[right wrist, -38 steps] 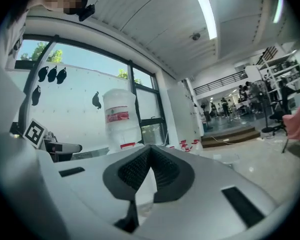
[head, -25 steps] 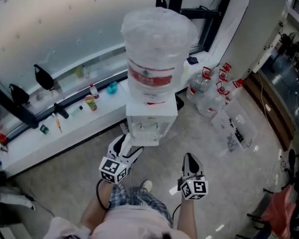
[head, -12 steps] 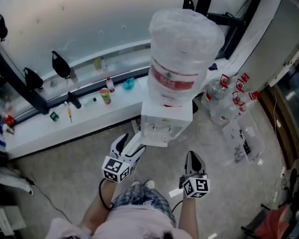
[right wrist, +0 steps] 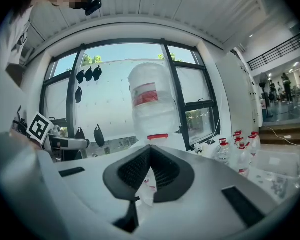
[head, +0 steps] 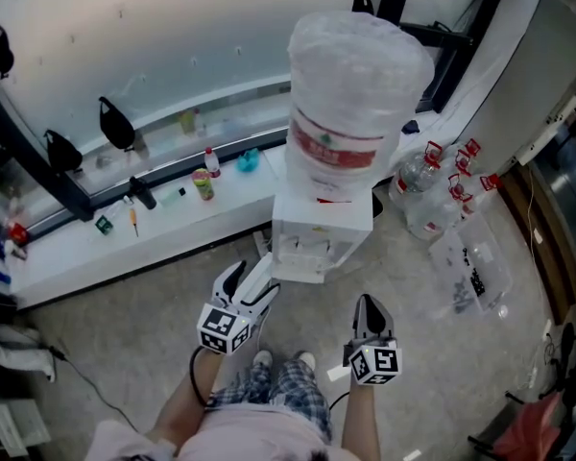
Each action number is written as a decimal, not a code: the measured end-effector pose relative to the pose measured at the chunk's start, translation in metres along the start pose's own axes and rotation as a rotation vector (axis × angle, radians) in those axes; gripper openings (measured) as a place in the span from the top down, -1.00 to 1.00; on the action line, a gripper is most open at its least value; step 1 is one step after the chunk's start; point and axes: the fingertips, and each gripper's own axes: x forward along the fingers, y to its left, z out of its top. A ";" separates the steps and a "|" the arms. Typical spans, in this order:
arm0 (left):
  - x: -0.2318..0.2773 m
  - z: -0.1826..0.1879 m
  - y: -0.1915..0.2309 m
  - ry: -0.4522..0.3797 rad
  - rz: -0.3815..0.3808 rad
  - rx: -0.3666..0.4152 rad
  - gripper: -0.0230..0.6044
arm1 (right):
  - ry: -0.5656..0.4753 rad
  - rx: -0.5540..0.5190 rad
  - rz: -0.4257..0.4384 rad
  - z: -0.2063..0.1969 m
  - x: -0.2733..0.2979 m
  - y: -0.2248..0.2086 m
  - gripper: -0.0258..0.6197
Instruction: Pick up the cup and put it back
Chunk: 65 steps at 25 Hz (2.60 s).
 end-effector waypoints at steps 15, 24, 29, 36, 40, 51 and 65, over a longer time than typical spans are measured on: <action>0.032 -0.009 -0.019 -0.010 0.064 0.030 -0.27 | 0.031 -0.011 0.116 -0.012 0.020 -0.028 0.87; 0.074 -0.094 -0.015 -0.027 0.050 0.078 -0.27 | 0.021 -0.037 0.154 -0.101 0.048 -0.057 0.87; 0.105 -0.173 0.000 -0.020 0.053 0.093 -0.27 | 0.032 -0.028 0.160 -0.181 0.072 -0.073 0.87; 0.148 -0.296 0.023 -0.005 0.025 0.091 -0.27 | 0.036 -0.027 0.186 -0.299 0.112 -0.091 0.87; 0.175 -0.369 0.031 0.003 -0.006 0.098 -0.27 | 0.027 -0.038 0.201 -0.375 0.134 -0.103 0.87; 0.261 -0.523 0.064 -0.016 -0.043 0.103 -0.27 | 0.026 -0.054 0.232 -0.538 0.197 -0.149 0.87; 0.344 -0.651 0.117 0.003 -0.018 0.128 -0.27 | 0.040 -0.082 0.313 -0.645 0.278 -0.164 0.87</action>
